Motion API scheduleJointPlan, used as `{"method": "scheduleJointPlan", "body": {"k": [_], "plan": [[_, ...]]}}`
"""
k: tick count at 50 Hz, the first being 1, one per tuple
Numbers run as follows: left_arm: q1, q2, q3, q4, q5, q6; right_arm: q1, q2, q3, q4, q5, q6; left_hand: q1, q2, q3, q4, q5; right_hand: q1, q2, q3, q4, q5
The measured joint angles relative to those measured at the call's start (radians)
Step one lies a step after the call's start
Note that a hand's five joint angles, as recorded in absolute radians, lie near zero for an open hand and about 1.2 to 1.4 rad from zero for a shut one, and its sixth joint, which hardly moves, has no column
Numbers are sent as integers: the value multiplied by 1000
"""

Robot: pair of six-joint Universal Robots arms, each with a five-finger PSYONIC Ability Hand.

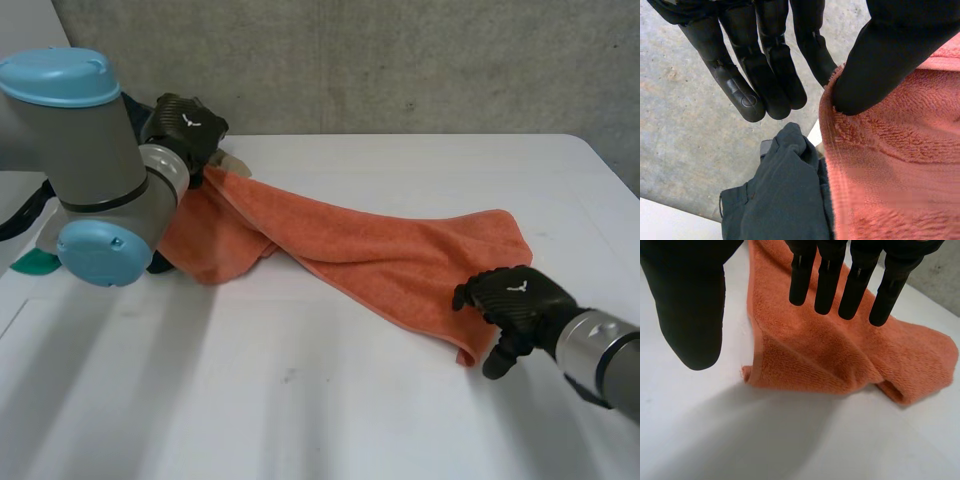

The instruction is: Fold the laundry.

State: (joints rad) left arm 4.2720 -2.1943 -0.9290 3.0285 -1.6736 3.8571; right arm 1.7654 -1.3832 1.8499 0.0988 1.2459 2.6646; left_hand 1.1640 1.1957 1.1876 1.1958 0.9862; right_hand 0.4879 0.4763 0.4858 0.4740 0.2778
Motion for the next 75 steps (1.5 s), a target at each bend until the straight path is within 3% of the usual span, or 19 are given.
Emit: {"method": "scheduleJointPlan", "body": {"k": [7, 14, 16, 20, 28, 34, 39, 46, 51, 58, 64, 65, 67, 69, 71, 75], "plan": [[-2, 18, -18, -4, -1, -30, 46, 58, 25, -170, 58, 98, 0, 0, 0, 0, 0, 3, 3, 2, 4, 34], [4, 40, -52, -5, -1, -53, 71, 157, -20, -197, 105, 105, 0, 0, 0, 0, 0, 31, 51, 41, 60, 88], [8, 52, -66, -5, 0, -64, 75, 198, -40, -202, 124, 94, 0, 0, 0, 0, 1, 162, 165, 155, 165, 193], [11, 74, -90, -6, 2, -84, 74, 245, -68, -211, 149, 72, 0, 0, 0, 0, 0, 630, 669, 642, 653, 670], [7, 140, -162, -37, -1, -102, 40, 170, -82, -187, 134, 17, 0, 0, 0, 0, 0, 631, 700, 699, 720, 705], [-5, 227, -279, -128, -3, -66, -61, 41, -124, 34, 52, -149, 0, 0, 0, 0, 0, 631, 700, 699, 720, 705], [-15, 288, -410, -270, -1, 24, -186, 21, -218, 415, -6, -429, 0, 0, 0, 0, 0, 631, 700, 700, 721, 705], [-42, 285, -564, -436, 32, 182, -253, 87, -321, 755, 56, -798, 0, 0, 0, 0, 0, 631, 700, 700, 723, 705], [-60, 232, -557, -440, 34, 238, -232, 136, -371, 762, 96, -840, 0, 0, 0, 0, 0, 631, 700, 700, 723, 705], [-64, 106, -222, -338, -36, 211, -149, 236, -643, 551, 125, -644, 0, 0, 2, 0, 1, 631, 700, 702, 724, 712], [-38, 35, 147, -193, -88, 144, -130, 272, -886, 237, 140, -389, 0, 1, 2, 1, 0, 631, 700, 703, 724, 725], [-31, 29, 210, -146, -93, 127, -131, 272, -928, 125, 143, -315, 0, 1, 2, 1, 0, 631, 700, 704, 724, 728], [-14, 25, 319, -36, -97, 91, -134, 268, -967, -57, 146, -203, 0, 2, 2, 1, 0, 631, 700, 704, 724, 734], [-10, 25, 341, -9, -97, 83, -136, 265, -974, -111, 147, -171, 0, 2, 2, 1, 0, 631, 700, 704, 724, 736], [6, 34, 410, 138, -83, 44, -139, 246, -975, -330, 143, -41, 0, 2, 2, 1, 0, 631, 700, 704, 724, 741], [13, 52, 401, 249, -46, 21, -143, 223, -940, -470, 122, 50, 0, 2, 2, 1, 0, 631, 700, 704, 724, 747]]}}
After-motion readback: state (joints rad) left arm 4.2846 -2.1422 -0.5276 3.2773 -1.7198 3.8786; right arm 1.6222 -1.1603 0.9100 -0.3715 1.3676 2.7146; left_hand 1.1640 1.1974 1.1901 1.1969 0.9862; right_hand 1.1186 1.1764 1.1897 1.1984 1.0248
